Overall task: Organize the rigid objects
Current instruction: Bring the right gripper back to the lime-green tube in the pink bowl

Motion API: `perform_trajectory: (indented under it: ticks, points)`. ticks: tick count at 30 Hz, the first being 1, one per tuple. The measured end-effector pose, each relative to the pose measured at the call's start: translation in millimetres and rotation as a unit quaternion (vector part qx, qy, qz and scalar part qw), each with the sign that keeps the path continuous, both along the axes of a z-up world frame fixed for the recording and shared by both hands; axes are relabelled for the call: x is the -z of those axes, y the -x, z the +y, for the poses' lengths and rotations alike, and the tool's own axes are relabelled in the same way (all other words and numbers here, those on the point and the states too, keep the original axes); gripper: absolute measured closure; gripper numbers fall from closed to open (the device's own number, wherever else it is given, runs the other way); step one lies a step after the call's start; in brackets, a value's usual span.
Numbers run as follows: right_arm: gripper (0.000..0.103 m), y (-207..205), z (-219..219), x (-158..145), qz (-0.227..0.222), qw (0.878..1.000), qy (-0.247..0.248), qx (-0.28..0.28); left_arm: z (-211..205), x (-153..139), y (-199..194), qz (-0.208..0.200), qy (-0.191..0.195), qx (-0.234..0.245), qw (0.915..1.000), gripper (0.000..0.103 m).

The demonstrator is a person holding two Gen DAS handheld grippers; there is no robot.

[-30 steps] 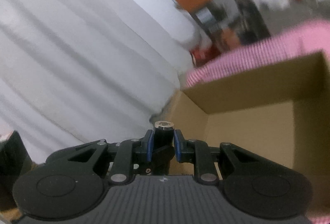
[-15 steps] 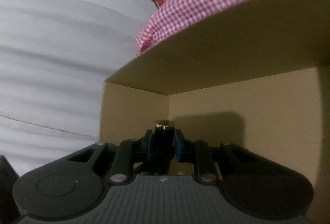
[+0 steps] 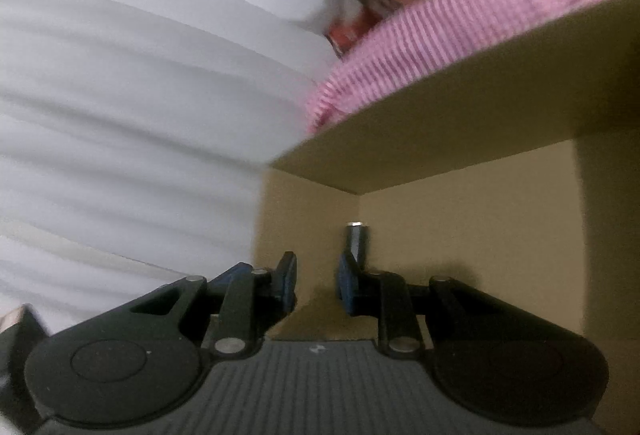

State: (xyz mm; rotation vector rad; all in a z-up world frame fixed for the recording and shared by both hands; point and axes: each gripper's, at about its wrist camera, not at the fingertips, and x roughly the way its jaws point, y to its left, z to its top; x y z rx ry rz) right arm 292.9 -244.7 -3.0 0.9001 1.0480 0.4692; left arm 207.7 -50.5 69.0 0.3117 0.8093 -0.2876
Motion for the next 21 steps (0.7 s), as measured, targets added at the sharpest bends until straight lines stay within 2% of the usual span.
perform_trajectory:
  ticks: [4,7,8,9,11,12,14,17,21]
  points:
    - [0.078,67.7,-23.4,-37.6,-0.050,0.999,0.015,0.009,12.3,-17.4,53.6,-0.032,0.022,0.016,0.9991,0.035]
    - [0.076,123.7,-30.8,-53.3,-0.073,0.997,0.035,0.010,19.6,-15.1,91.6,-0.035,0.036,0.030,0.9983,0.034]
    - [0.070,140.9,-30.2,-56.8,-0.077,0.996,0.044,0.011,21.9,-12.8,100.6,-0.032,0.041,0.033,0.9981,0.034]
    - [0.059,158.7,-26.8,-58.9,-0.085,0.995,0.053,0.011,23.2,-8.5,111.7,-0.026,0.049,0.038,0.9978,0.034]
    - [0.048,187.9,-20.4,-64.1,-0.100,0.992,0.071,0.007,26.5,3.3,132.9,-0.008,0.064,0.046,0.9969,0.034]
    - [0.048,200.9,-15.5,-66.2,-0.106,0.991,0.082,0.005,27.0,11.5,141.7,0.004,0.070,0.048,0.9964,0.034]
    - [0.048,220.7,-1.0,-60.1,-0.114,0.988,0.105,-0.003,26.0,30.7,153.5,0.022,0.077,0.049,0.9956,0.034]
    - [0.048,229.6,26.1,-48.1,-0.116,0.984,0.133,-0.031,23.1,56.0,165.4,0.041,0.081,0.048,0.9948,0.034]
    - [0.054,225.5,56.7,-32.1,-0.121,0.975,0.169,-0.075,21.3,83.8,174.5,0.073,0.104,0.044,0.9909,0.041]
